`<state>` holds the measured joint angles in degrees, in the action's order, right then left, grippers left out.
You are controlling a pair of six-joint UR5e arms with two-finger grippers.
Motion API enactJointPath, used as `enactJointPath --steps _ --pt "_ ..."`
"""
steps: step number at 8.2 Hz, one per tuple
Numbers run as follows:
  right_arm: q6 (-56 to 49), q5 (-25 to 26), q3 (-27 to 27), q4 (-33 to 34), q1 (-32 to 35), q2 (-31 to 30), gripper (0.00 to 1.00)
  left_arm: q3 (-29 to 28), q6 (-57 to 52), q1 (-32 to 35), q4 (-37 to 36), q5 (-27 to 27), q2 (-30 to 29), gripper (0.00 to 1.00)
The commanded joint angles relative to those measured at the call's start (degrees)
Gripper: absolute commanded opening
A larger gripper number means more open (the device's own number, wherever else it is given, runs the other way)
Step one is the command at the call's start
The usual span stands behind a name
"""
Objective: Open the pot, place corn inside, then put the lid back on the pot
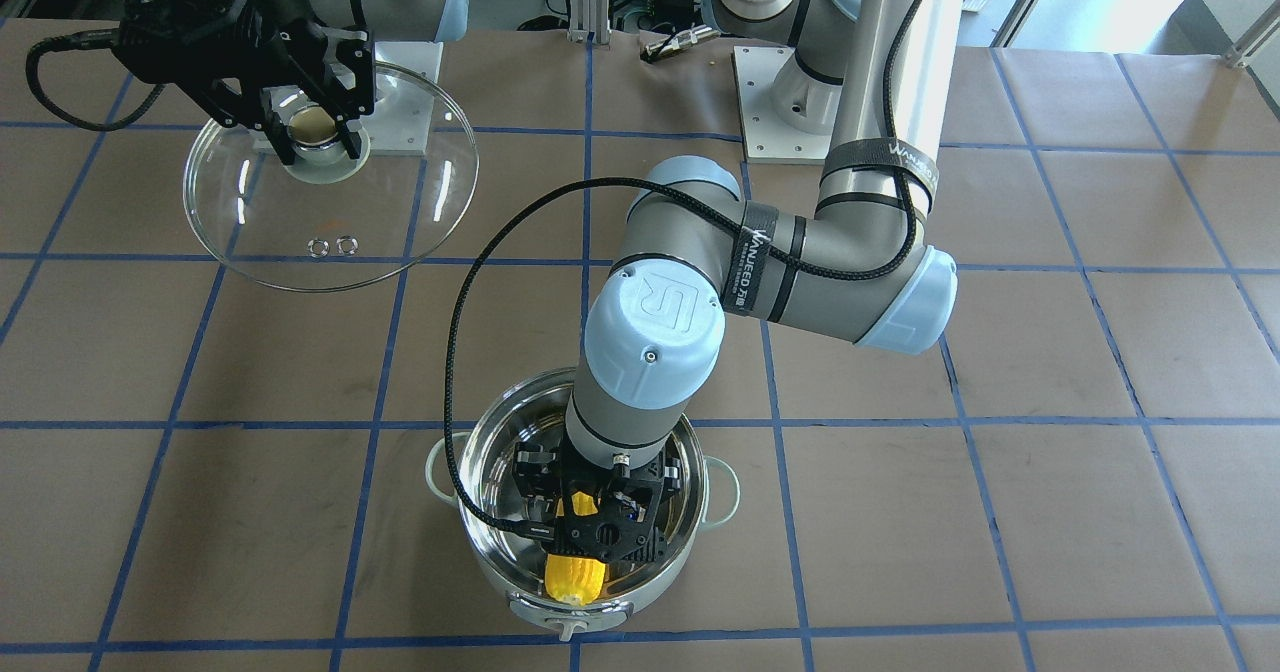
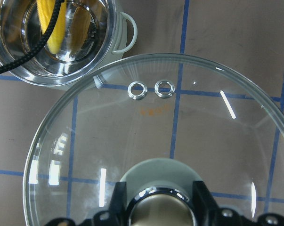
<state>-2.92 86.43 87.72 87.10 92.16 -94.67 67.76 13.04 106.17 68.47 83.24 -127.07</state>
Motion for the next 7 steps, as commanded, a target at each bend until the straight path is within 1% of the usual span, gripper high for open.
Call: enactJointPath --steps 1,4,6,7 --pt "0.0 -0.2 0.1 0.0 0.1 -0.1 0.2 2.3 2.5 0.0 -1.3 0.0 0.5 1.0" --pt "0.0 -0.1 0.1 0.0 0.1 -0.1 0.2 3.5 1.9 -0.2 -0.3 -0.4 3.6 1.0" --pt "0.0 0.1 0.0 -0.1 0.1 0.0 0.2 3.1 0.6 -0.8 3.9 -1.4 6.5 1.0" --pt "0.0 0.4 -0.2 -0.3 0.1 0.0 0.2 2.8 -1.5 -1.8 6.2 -1.5 9.0 1.0"
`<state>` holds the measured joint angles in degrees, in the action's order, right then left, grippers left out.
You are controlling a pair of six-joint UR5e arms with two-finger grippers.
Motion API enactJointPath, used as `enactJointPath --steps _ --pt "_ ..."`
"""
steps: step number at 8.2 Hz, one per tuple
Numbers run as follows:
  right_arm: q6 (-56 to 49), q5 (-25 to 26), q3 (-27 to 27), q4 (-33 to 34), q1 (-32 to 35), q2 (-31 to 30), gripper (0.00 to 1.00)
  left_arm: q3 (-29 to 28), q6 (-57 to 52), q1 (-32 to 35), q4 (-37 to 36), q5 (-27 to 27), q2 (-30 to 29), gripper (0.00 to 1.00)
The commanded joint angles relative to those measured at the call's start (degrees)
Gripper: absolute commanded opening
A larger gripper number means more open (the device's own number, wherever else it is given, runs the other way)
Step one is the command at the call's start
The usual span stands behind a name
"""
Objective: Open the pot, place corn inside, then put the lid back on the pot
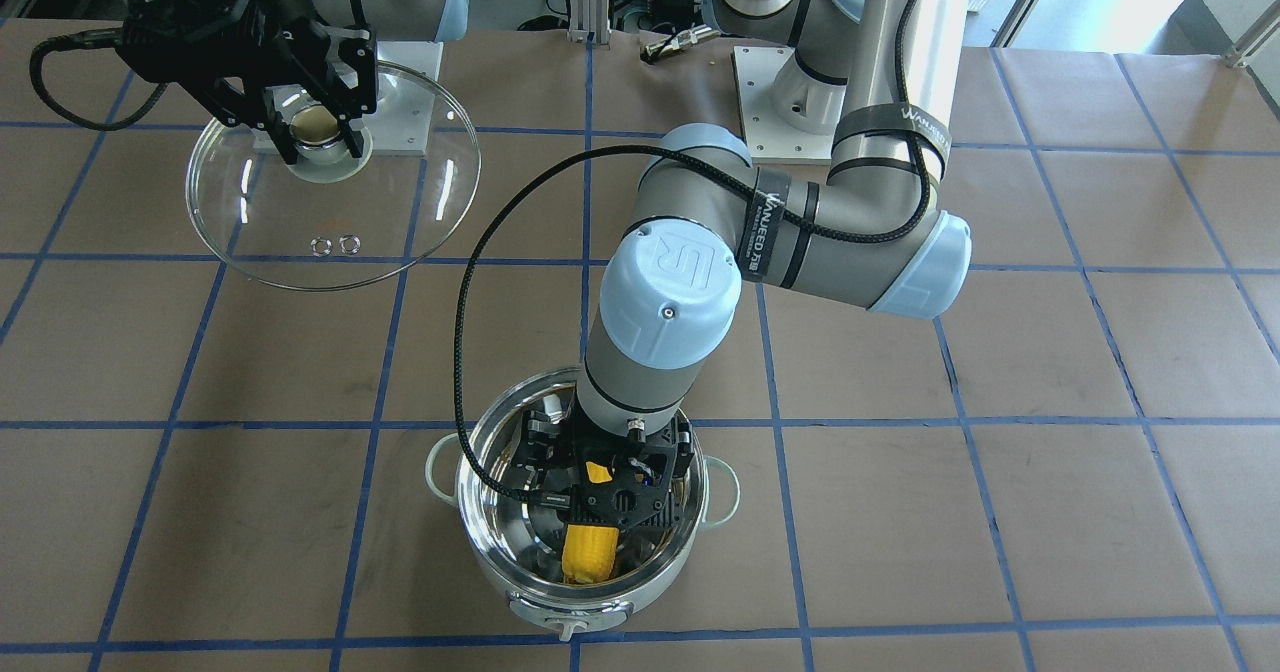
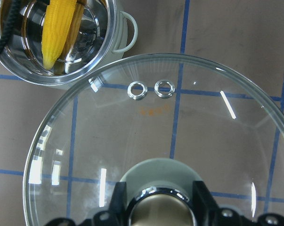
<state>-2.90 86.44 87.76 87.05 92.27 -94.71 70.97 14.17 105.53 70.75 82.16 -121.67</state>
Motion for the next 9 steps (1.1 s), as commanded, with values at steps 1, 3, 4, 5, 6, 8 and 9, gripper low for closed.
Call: enactJointPath --steps 1,3,4,5,6,8,9 --pt "0.0 0.9 -0.5 -0.2 0.0 0.1 0.2 0.0 -5.3 -3.2 7.4 -0.4 6.9 1.0" --pt "0.2 0.9 -0.7 -0.2 0.1 0.6 0.2 0.3 -10.8 -6.6 12.8 0.1 12.4 1.0" --pt "0.3 0.9 -0.7 -0.1 0.2 0.7 0.2 0.5 -11.0 -7.8 16.0 0.2 14.7 1.0" --pt "0.6 0.9 -1.3 0.5 0.2 1.8 0.2 0.8 -11.3 -8.7 20.4 0.9 17.3 1.0" --pt "3.2 0.8 -2.3 0.8 0.5 3.6 0.2 2.2 -10.8 -10.6 23.8 5.5 19.9 1.0" --pt "10.5 0.6 -4.1 8.8 5.2 10.5 0.2 4.2 -8.8 -14.6 27.4 7.9 26.2 1.0" --pt "15.2 1.1 -6.1 13.5 8.9 15.7 0.2 4.1 -7.7 -15.3 30.6 7.9 27.7 1.0"
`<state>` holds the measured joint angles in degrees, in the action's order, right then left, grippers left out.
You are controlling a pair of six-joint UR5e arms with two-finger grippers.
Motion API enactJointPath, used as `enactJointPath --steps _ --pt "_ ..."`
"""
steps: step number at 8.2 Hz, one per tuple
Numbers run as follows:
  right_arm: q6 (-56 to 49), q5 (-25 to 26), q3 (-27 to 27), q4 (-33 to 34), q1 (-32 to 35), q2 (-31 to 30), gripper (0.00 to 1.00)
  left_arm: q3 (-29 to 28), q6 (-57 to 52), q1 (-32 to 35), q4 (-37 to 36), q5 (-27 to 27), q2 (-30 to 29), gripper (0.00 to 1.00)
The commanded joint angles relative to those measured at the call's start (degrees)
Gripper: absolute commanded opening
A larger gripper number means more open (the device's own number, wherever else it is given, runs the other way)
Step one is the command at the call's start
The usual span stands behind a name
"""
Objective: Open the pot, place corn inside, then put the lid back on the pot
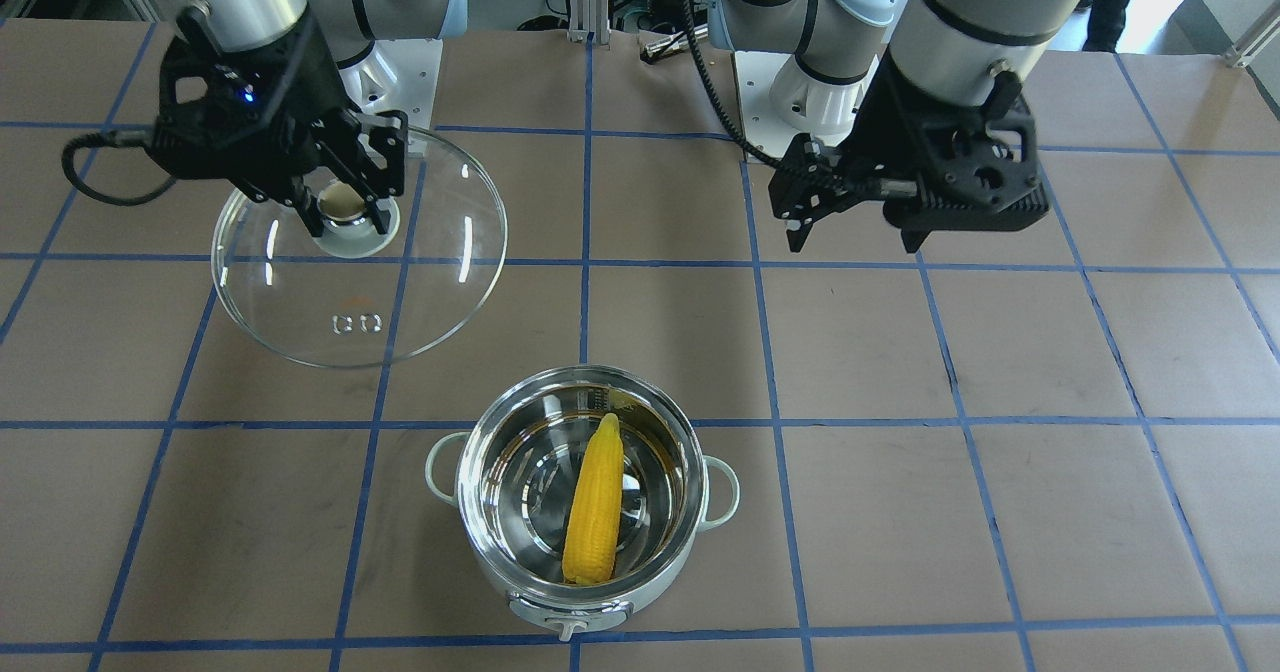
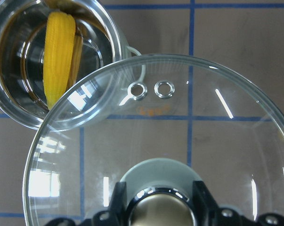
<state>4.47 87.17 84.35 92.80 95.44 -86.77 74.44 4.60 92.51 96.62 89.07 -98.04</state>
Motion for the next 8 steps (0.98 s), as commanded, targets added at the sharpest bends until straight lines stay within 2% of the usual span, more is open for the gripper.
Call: enactJointPath --steps 1,3,5,8 --pt "14.1 1.0 -5.7 11.7 8.9 12.9 0.21 0.6 1.6 -2.3 7.0 1.6 4.4 1.0" --pt "21.7 1.2 -8.0 19.9 13.4 20.7 0.21 0.6 1.6 -2.2 6.6 1.9 4.3 1.0" --pt "21.6 3.3 -8.2 20.9 13.5 21.7 0.21 0.6 1.6 -2.3 6.4 1.8 4.0 1.0" --pt "21.8 2.7 -8.2 22.1 13.5 22.6 0.22 0.4 1.6 -2.3 6.5 1.8 3.1 1.0"
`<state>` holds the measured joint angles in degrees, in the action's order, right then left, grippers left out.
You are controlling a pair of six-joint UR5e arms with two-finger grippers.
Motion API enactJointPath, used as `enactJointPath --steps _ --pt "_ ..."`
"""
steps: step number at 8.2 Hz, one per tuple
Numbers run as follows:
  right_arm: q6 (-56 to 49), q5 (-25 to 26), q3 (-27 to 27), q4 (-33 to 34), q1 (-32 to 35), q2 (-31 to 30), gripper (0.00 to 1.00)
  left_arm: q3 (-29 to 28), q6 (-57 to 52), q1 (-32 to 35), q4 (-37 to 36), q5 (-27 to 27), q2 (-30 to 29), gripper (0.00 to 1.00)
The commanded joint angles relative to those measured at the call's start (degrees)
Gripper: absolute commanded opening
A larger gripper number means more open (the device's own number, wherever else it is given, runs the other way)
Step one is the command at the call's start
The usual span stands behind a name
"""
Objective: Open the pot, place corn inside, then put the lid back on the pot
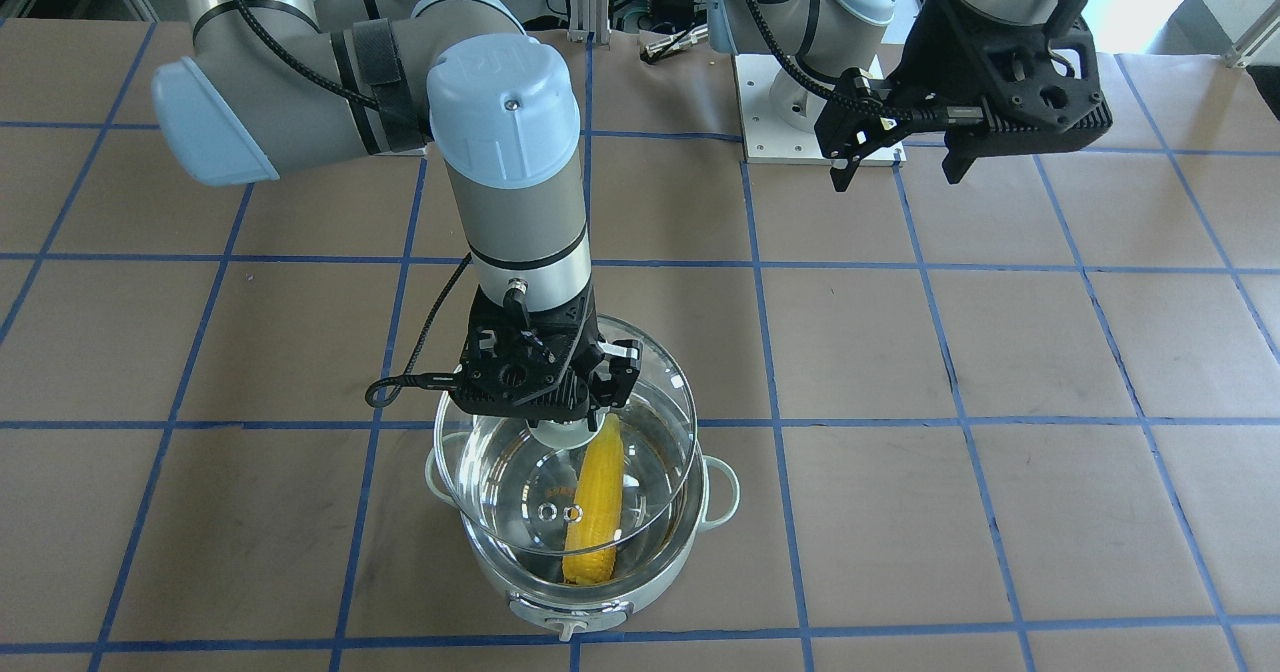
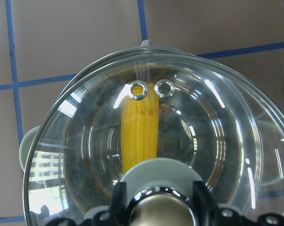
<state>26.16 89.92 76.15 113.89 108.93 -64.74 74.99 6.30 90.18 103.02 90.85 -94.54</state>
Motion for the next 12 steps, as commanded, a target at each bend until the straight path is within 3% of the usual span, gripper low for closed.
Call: enactJointPath --steps 1,12 --pt "0.1 -0.1 0.0 1.0 0.1 0.7 0.22 -0.1 -0.1 0.0 0.1 0.0 -0.1 1.0" --pt "-0.3 -0.1 -0.2 6.8 0.1 4.7 0.22 0.0 -0.1 0.1 0.1 0.1 -0.8 1.0"
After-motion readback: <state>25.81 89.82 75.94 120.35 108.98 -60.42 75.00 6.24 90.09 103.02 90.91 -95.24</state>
